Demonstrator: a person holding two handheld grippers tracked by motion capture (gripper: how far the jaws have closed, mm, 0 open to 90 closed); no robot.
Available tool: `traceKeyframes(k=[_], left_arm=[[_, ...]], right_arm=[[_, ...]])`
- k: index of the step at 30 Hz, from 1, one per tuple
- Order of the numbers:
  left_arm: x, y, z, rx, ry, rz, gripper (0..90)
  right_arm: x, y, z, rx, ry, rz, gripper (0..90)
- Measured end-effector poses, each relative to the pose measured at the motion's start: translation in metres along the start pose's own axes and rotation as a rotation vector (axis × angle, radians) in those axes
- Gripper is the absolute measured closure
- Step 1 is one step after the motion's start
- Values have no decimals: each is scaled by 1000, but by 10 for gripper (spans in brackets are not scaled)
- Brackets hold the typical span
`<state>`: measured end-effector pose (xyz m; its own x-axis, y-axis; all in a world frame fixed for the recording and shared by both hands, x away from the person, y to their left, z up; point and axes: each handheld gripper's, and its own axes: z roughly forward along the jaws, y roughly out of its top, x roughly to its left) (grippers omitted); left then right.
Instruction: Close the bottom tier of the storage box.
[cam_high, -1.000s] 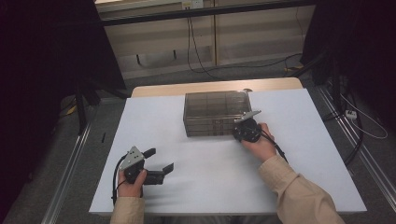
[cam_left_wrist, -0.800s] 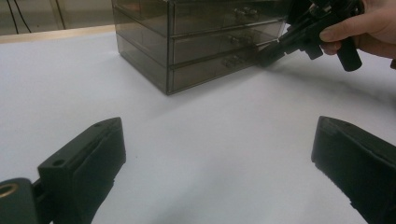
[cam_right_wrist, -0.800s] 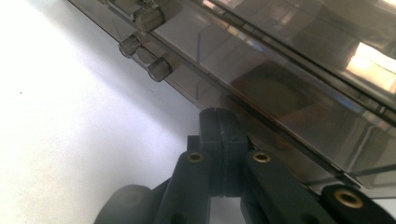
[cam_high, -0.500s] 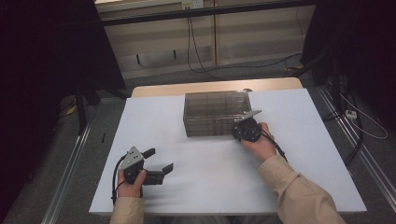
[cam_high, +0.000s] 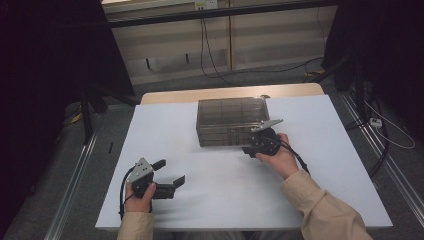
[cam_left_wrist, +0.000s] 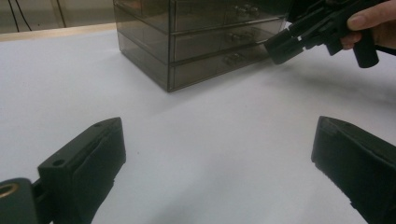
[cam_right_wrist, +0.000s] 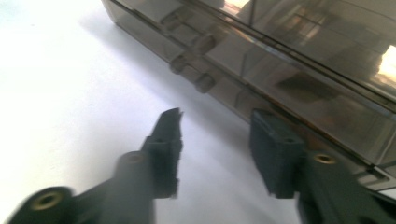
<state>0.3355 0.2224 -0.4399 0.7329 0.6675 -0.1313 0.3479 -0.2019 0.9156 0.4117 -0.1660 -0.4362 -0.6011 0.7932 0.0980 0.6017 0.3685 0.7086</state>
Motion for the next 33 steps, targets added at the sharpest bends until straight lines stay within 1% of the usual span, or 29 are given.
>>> traceKeyframes(k=[2, 4, 6, 8, 10, 11, 12, 14, 17, 19, 24, 28, 30, 33], left_arm=[[0, 0, -1, -9, 0, -5, 30], [0, 1, -1, -10, 3, -2, 30], [0, 0, -1, -8, 1, -5, 30], [-1, 0, 0, -3, 0, -3, 30], [-1, 0, 0, -4, 0, -1, 30], [-1, 0, 0, -4, -1, -1, 30], [-1, 0, -1, -4, 0, -2, 30], [-1, 0, -1, -7, 0, -5, 30], [-1, 0, -1, -7, -1, -4, 30], [-1, 0, -1, -6, 0, -4, 30], [-1, 1, -1, -8, 1, -4, 30], [-2, 0, -1, -6, -2, -3, 30], [-1, 0, 0, -3, 0, -3, 31], [-2, 0, -1, -5, -2, -3, 31]], right_arm=[[3, -1, -4, -3, 24, -11, 505], [5, -2, -6, -15, 35, -15, 448], [7, -4, -9, -16, 48, -18, 427], [9, -8, -12, -20, 53, -14, 395], [9, -11, -15, -4, 68, -7, 367], [9, -12, -16, 0, 73, 2, 343], [9, -14, -18, 0, 75, 1, 338], [8, -18, -21, -18, 71, 6, 324], [7, -22, -25, -19, 65, 20, 308], [6, -25, -27, -13, 67, 24, 280], [5, -31, -35, -33, 67, 24, 274], [5, -37, -40, -28, 57, 15, 257], [4, -41, -41, -24, 60, 19, 257], [3, -46, -45, -27, 51, 21, 253]])
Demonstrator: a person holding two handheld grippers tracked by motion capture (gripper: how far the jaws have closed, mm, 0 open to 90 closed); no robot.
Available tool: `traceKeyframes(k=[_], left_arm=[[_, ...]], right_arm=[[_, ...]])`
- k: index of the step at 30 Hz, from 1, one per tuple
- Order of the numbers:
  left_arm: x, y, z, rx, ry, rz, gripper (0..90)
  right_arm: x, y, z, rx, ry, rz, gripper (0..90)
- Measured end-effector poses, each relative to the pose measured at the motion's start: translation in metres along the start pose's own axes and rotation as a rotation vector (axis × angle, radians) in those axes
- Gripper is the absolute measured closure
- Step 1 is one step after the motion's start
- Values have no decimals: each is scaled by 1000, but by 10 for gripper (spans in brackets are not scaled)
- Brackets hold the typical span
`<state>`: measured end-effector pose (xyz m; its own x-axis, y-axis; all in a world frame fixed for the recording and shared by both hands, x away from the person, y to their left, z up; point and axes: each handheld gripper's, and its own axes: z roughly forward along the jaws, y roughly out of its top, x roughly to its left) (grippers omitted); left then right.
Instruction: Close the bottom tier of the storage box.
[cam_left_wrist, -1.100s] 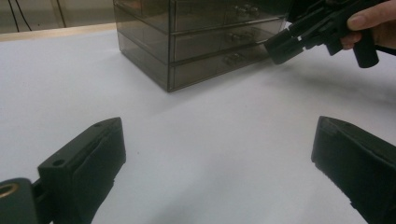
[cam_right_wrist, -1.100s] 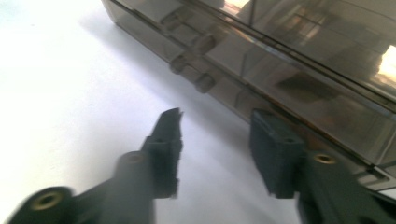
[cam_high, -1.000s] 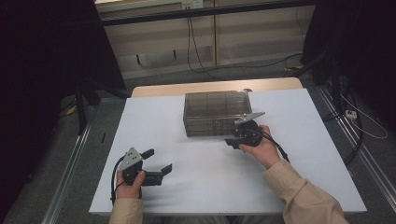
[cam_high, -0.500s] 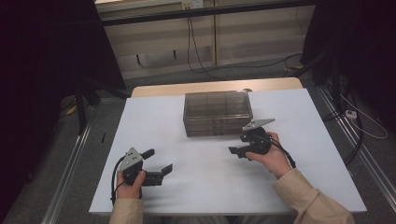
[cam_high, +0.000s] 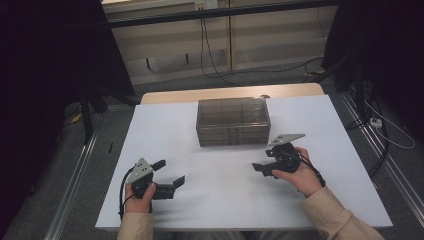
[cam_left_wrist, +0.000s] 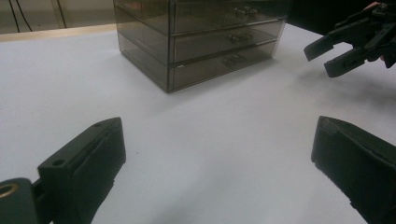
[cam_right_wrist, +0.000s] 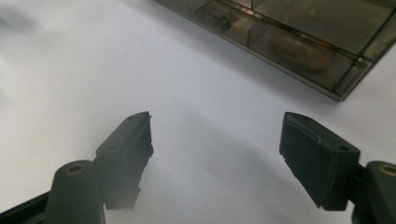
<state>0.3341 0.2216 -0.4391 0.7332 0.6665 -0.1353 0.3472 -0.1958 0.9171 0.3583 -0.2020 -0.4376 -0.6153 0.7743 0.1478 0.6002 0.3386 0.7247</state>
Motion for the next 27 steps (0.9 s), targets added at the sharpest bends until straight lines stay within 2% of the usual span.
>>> traceKeyframes(k=[10, 20, 27], left_arm=[[0, 0, 0, 3, 0, 2, 30], [0, 0, 1, 5, -2, 2, 30], [-1, -1, 2, 7, -5, 3, 30]], right_arm=[[-3, -16, -13, -20, -14, 3, 242], [-7, -31, -23, -14, -17, -1, 227], [-9, -39, -28, -15, -20, 13, 227]])
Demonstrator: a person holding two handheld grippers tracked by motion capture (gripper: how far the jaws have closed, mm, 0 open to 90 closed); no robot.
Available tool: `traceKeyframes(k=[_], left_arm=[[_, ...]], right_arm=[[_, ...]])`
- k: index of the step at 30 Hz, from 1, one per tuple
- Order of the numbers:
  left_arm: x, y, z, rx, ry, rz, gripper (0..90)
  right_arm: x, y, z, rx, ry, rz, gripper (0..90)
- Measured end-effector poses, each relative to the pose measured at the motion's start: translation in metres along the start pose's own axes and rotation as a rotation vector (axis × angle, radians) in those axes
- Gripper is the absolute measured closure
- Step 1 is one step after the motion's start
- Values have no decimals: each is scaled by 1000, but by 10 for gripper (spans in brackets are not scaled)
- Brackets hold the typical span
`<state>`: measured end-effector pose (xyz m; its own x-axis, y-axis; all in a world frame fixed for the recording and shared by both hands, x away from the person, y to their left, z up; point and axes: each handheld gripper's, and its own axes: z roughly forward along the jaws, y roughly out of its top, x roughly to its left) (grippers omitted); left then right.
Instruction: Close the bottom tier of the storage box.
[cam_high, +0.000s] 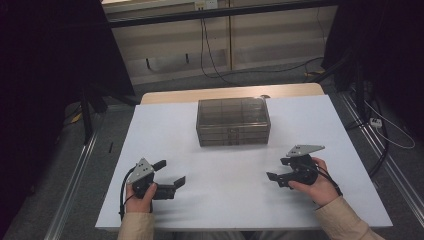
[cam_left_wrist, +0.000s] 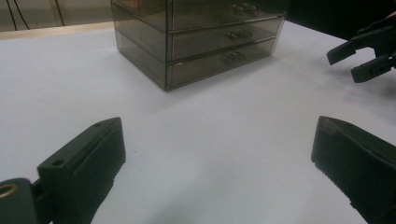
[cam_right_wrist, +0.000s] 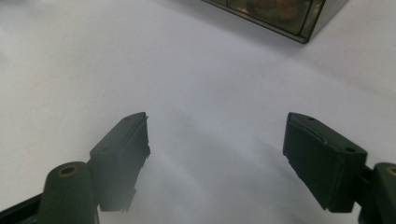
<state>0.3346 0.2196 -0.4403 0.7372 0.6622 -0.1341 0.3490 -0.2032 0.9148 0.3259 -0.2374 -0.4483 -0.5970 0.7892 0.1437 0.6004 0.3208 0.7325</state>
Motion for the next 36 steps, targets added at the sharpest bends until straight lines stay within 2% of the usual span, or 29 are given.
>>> traceKeyframes(k=[16, 36], left_arm=[[1, 0, -1, -4, 0, -1, 30], [0, 0, 0, -1, -1, 1, 30]], right_arm=[[-1, -10, -9, -18, -27, 19, 222], [-3, -19, -16, -21, -38, 27, 220]])
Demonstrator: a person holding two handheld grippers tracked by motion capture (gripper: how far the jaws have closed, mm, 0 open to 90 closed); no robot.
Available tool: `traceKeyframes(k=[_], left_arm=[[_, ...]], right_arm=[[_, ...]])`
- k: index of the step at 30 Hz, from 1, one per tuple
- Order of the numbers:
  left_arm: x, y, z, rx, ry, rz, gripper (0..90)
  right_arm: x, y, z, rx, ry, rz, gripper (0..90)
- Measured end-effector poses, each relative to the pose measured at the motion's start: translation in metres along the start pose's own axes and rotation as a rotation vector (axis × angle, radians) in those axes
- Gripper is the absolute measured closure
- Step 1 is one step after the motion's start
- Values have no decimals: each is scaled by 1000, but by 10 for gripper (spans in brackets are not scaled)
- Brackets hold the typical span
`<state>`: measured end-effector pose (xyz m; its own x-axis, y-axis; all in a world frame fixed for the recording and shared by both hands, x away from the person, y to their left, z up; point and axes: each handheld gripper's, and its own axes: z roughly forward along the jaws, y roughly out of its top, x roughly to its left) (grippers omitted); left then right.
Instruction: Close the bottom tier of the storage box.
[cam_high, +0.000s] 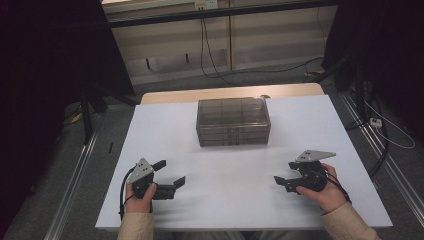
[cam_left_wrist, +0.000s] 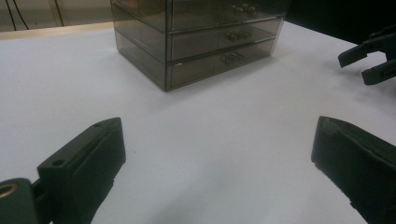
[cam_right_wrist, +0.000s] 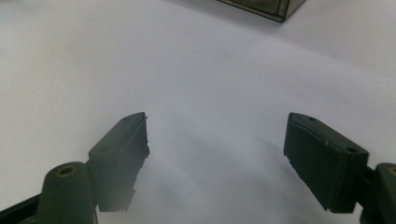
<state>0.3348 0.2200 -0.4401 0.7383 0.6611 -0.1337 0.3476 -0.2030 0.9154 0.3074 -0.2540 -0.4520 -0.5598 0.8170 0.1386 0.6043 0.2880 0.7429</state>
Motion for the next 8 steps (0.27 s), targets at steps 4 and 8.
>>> traceKeyframes(k=[4, 8], left_arm=[[0, 0, 1, 3, -1, 0, 30], [0, 0, 1, -1, 3, -2, 30]], right_arm=[[-1, -1, -1, 0, -3, 4, 218], [-2, -1, -2, -6, -3, 0, 216]])
